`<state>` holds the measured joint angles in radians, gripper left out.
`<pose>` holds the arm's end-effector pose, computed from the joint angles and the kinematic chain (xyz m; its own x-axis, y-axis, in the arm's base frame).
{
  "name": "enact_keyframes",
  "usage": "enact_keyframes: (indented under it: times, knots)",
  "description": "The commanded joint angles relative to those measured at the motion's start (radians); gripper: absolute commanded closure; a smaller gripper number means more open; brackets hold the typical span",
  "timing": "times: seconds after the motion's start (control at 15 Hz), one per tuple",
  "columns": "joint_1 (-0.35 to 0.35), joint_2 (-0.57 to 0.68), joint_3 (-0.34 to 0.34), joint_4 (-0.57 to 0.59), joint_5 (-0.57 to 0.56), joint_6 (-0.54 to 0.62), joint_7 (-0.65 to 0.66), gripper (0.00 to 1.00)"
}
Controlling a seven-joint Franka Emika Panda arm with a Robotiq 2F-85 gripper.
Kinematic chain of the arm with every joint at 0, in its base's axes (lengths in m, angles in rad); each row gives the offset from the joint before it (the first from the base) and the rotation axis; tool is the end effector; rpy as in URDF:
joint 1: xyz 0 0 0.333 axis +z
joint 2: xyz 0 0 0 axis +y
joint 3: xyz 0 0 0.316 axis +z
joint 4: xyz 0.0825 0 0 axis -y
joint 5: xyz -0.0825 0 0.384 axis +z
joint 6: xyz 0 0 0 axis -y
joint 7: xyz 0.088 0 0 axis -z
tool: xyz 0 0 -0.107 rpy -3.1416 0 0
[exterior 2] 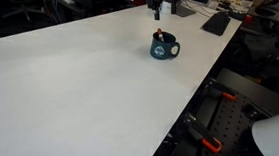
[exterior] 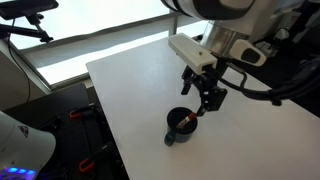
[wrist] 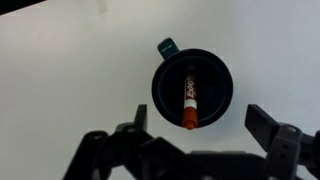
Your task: Remove the marker from the cup and put it on the table
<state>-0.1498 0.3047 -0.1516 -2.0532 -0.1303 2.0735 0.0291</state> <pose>0.5312 -0.1710 0.2711 0.9249 -0.2585 -0.2788 -0.2255 -0.9634 0.1450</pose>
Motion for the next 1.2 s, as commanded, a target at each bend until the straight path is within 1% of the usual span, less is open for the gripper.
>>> enact_keyframes:
  times: [0.0,0.53,1.13]
  knots:
    - [0.013,0.029,0.0,0.019,-0.002,0.003,0.043,0.0]
    - [0.016,0.097,-0.008,0.064,-0.009,0.002,0.085,0.0]
    - [0.017,0.174,-0.021,0.112,-0.023,-0.008,0.093,0.0]
